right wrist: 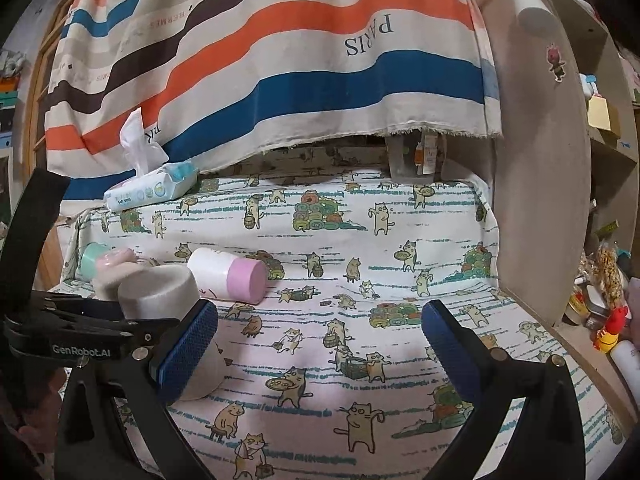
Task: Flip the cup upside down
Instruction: 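Lower the white mug rim-down with the left tool beside the beige cup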
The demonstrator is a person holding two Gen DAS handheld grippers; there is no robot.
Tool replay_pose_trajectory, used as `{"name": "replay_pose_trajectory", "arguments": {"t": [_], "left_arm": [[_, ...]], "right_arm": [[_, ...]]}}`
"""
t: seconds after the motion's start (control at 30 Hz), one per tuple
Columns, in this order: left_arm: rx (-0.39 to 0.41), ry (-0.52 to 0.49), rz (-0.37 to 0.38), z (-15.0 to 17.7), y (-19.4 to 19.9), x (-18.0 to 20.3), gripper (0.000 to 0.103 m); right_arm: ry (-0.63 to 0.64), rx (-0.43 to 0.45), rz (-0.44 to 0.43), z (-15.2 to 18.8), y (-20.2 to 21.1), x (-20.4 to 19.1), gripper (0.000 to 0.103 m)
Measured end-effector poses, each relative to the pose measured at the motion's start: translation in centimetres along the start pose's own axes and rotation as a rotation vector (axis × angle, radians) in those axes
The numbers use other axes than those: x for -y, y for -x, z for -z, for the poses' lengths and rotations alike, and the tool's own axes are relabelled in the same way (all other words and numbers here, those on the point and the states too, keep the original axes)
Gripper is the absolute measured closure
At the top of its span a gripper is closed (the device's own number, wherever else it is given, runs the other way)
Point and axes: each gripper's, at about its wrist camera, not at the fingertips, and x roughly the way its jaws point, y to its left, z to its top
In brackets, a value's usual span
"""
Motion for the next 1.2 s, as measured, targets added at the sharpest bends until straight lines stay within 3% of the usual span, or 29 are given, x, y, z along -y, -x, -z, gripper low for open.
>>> {"name": "replay_pose_trajectory", "arguments": {"t": [1.2], "left_arm": [[0.062, -0.027, -0.014, 0.38, 0.16, 0.01, 0.028]], "right_arm": [[-0.004, -0.018, 0.004, 0.09, -0.36, 0.13, 0.0]]}}
